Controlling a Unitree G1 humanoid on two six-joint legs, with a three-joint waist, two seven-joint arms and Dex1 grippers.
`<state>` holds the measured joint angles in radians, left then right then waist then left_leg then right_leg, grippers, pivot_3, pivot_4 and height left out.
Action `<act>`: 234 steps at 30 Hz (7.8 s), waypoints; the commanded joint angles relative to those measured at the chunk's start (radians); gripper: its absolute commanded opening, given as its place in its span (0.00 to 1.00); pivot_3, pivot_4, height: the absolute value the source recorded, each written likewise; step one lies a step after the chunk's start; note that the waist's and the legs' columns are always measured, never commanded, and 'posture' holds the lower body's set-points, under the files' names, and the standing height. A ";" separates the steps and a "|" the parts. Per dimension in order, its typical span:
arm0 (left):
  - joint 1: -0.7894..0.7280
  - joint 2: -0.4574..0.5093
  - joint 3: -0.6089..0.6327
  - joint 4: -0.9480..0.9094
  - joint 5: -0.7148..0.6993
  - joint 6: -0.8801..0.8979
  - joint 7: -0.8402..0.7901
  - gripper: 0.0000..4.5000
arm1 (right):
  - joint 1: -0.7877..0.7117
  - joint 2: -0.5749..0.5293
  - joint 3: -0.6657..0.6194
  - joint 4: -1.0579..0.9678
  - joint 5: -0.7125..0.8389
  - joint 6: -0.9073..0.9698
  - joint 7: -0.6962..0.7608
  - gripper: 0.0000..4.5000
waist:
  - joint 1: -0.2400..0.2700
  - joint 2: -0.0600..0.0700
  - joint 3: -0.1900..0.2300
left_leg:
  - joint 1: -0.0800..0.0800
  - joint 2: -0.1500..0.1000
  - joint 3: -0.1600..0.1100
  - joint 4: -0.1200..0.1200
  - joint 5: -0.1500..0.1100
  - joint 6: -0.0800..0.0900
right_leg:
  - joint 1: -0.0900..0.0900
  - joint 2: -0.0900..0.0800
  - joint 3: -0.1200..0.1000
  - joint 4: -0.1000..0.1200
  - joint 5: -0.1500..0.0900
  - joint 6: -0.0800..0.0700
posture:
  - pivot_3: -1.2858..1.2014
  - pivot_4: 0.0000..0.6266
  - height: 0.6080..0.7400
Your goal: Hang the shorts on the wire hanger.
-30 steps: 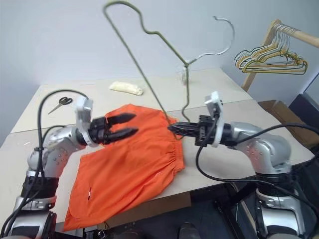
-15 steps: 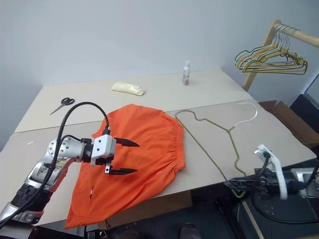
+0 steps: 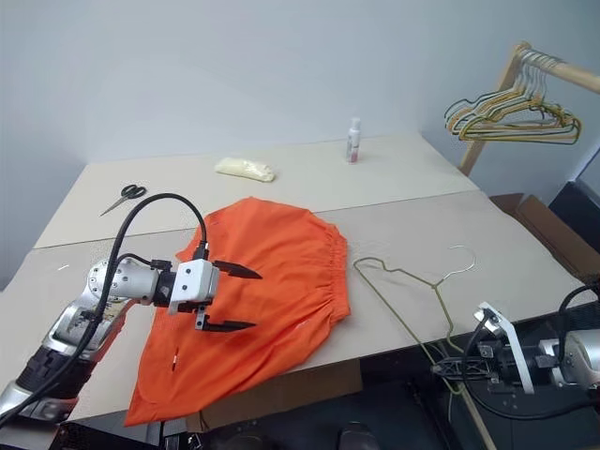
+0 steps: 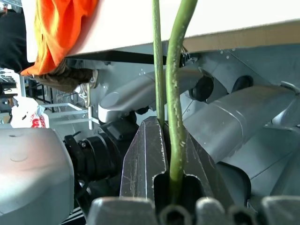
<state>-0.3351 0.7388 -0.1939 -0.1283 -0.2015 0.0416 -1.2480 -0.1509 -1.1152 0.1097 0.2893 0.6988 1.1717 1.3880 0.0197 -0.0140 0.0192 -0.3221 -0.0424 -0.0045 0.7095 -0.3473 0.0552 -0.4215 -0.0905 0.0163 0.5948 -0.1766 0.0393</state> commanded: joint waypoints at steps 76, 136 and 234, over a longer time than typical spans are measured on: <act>-0.001 -0.017 0.003 0.014 0.088 -0.068 0.114 0.99 | -0.562 0.393 -0.027 0.295 -0.474 -0.577 -0.170 0.00 | 0.031 0.001 -0.001 | -0.015 -0.007 -0.007 0.000 0.006 -0.011 | -0.016 -0.004 -0.003 0.003 0.002 -0.001 | 0.55 0.00 1.00; -0.813 -0.155 -0.065 0.856 0.206 -0.162 -0.285 0.00 | -0.516 0.376 0.168 -0.259 -0.828 -0.847 -0.295 0.00 | -0.008 0.000 -0.001 | -0.016 -0.011 -0.007 0.005 0.007 -0.009 | -0.015 -0.001 -0.002 0.009 0.004 0.002 | 0.54 0.00 1.00; -0.740 0.032 -0.037 0.904 0.159 -0.469 -0.236 0.00 | -0.222 0.268 -0.131 -0.493 -0.321 -0.685 -0.376 0.01 | -0.028 -0.002 -0.001 | -0.015 -0.011 -0.005 0.013 0.001 0.002 | -0.014 -0.002 0.001 0.015 0.004 0.004 | 0.52 0.00 1.00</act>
<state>-1.0237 0.7602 -0.2546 0.7971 -0.0646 -0.4296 -1.5204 -0.3270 -0.8053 -0.0055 -0.1719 0.4103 0.5174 1.0034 -0.0081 -0.0161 0.0187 -0.3372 -0.0532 -0.0093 0.7231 -0.3468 0.0570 -0.4351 -0.0922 0.0179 0.6098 -0.1729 0.0438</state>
